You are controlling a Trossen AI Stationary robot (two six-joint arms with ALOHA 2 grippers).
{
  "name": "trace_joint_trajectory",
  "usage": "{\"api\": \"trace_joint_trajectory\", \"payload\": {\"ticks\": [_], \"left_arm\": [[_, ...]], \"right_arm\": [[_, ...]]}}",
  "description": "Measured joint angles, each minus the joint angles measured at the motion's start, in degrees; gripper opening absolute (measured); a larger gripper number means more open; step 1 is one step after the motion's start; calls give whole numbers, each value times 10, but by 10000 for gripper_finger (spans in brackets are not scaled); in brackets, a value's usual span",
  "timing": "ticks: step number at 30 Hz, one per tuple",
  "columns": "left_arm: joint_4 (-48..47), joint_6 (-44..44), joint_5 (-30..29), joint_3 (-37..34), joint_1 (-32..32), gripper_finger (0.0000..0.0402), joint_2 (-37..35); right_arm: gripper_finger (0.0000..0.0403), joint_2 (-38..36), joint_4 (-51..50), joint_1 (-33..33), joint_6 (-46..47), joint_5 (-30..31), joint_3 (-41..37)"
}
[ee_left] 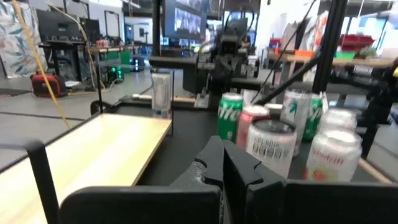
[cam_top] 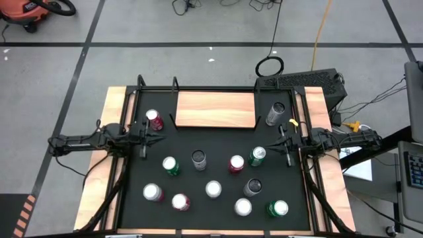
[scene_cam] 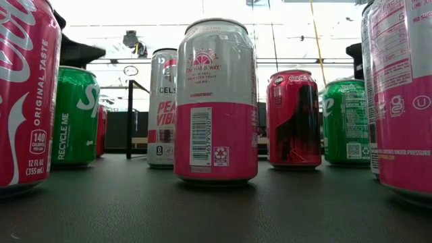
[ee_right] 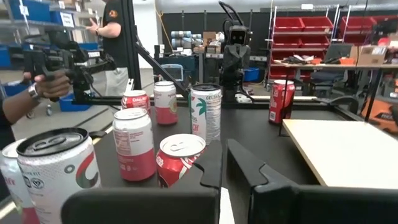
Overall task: Place canned beverage on shelf
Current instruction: Put the top red soda can on the shelf
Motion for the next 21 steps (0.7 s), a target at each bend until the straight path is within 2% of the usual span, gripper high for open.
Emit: {"api": "trace_joint_trajectory", "payload": {"ticks": [7,11,16,21], "left_arm": [[-38,-22,0,44,0,0,1],[-117,-32,1,98,0,0,9],[-187,-30,-5,179,0,0,48],[-194,-16,-10,260,0,0,107]], "right_arm": [[0,0,0,0,27,0,0],[0,0,0,0,26,2,0],[0,0,3,0,27,32,0],[0,0,3,0,27,33,0]]}}
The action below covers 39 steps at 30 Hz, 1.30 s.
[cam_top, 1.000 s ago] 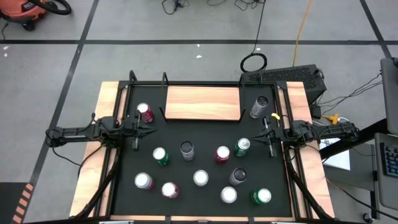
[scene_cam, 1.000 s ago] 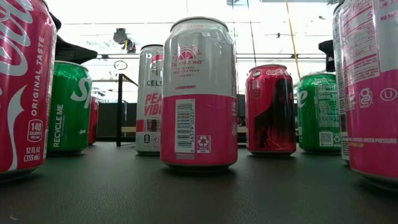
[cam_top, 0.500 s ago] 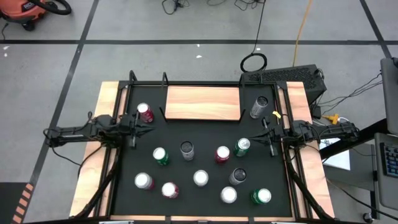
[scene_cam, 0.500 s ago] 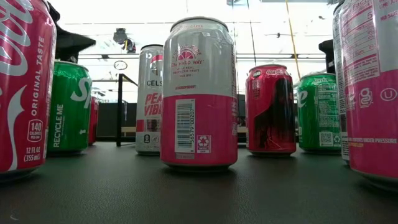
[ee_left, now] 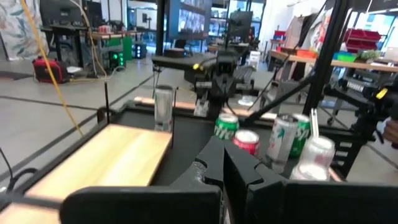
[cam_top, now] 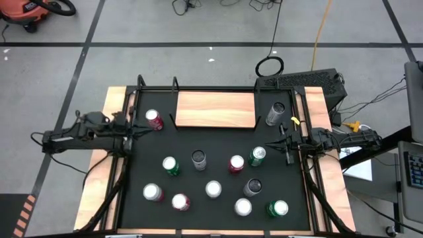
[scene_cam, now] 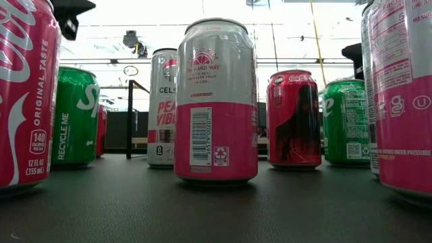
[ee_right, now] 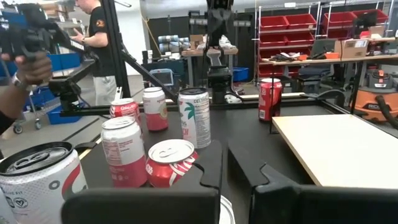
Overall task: Place canned beverage on shelf
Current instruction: Put the top red soda can on the shelf
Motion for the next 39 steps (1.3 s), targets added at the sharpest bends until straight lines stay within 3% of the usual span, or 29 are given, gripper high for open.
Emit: {"api": "trace_joint_trajectory", "payload": {"ticks": [8,12,15,28,39], "left_arm": [[-76,0,-27,159,0,0,132],[-96,63,-27,205,0,0,181],[-98,104,-4,212,0,0,191],[-119,59,-2,212,0,0,206],[-104,78,-44,212,0,0,233]], "right_arm": [[0,0,-1,0,8,0,0],[0,0,-1,0,8,0,0],[0,0,-1,0,9,0,0],[0,0,16,0,50,-3,5],[0,54,-87,0,53,-3,141]]}}
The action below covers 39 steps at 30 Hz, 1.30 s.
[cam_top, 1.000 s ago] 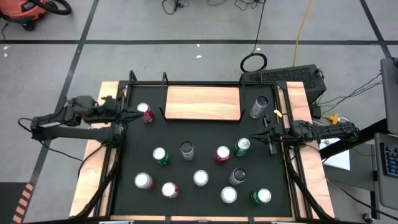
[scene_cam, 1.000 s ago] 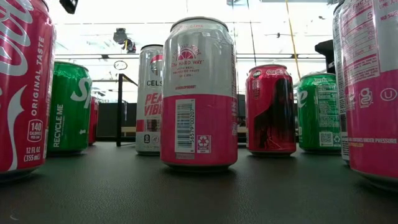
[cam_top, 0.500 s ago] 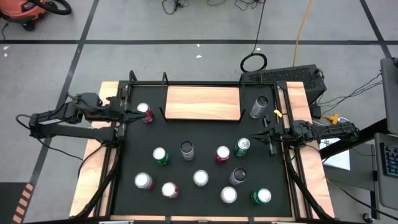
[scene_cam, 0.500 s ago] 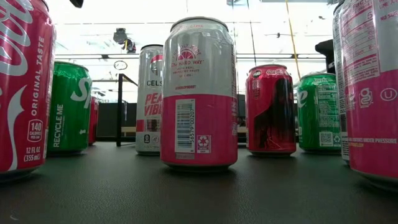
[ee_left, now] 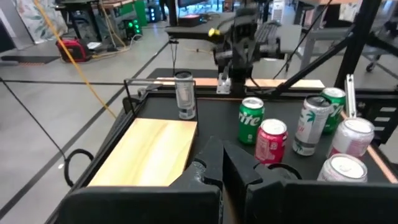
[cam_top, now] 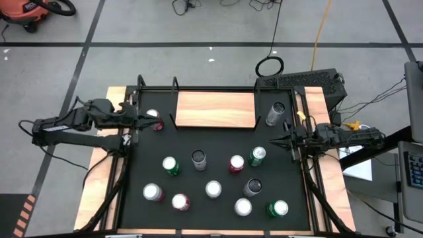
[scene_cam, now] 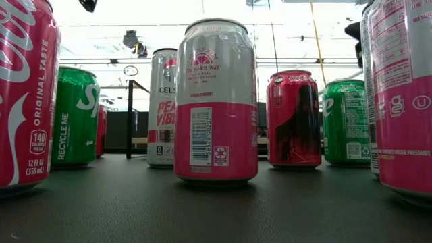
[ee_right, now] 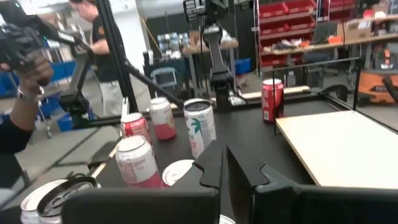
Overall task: Place canned beverage on shelf
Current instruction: Put the top red soda can on the shelf
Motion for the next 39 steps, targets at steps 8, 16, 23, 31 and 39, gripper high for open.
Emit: {"api": "trace_joint_trajectory", "payload": {"ticks": [8,16,23,31,39], "left_arm": [[0,0,0,0,0,0,11],[0,0,0,0,0,0,12],[-1,-1,0,0,0,0,11],[-5,6,3,0,0,0,11],[-6,-4,4,0,0,0,13]], "right_arm": [[0,121,-102,0,-11,18,163],[0,239,-187,0,-35,18,329],[0,327,-258,0,-45,58,447],[0,390,-301,0,-64,90,486],[0,438,-314,0,-78,91,483]]}}
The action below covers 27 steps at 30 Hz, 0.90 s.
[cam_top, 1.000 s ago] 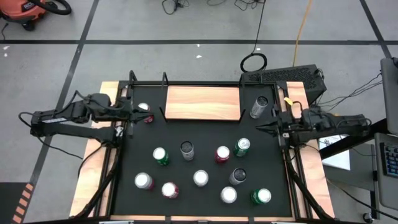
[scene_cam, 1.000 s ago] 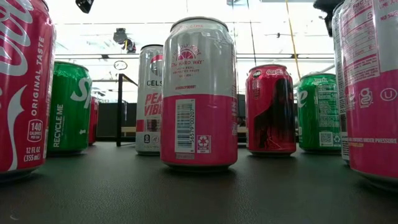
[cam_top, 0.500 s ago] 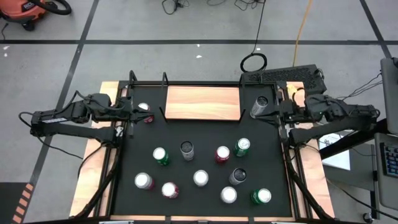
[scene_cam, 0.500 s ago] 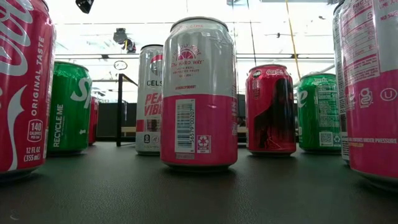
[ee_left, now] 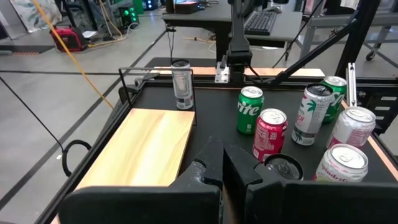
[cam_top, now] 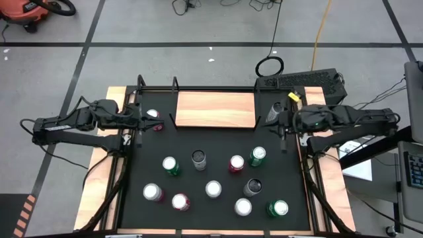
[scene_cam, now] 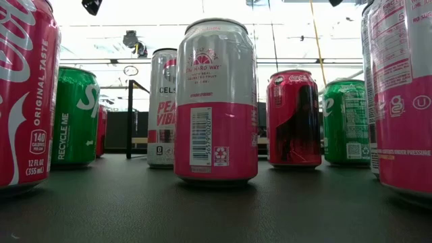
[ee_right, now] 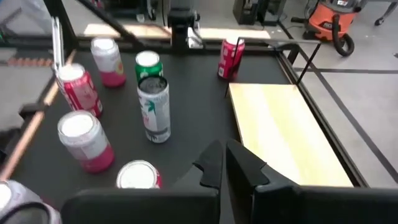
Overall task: Place canned beverage on shelf
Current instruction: Put the top red soda can on the shelf
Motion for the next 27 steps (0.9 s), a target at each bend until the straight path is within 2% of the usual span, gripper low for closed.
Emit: {"api": "trace_joint_trajectory", "payload": {"ticks": [11,15,22,27], "left_arm": [[-8,-6,-1,0,0,0,0],[-18,-30,-2,0,0,0,0],[-37,-32,-51,0,0,0,0],[-54,-32,-92,0,0,0,0]], "right_arm": [[0,91,7,9,15,0,0],[0,132,44,19,1,0,0],[0,193,133,32,-45,0,0],[0,207,129,42,-42,0,0]]}}
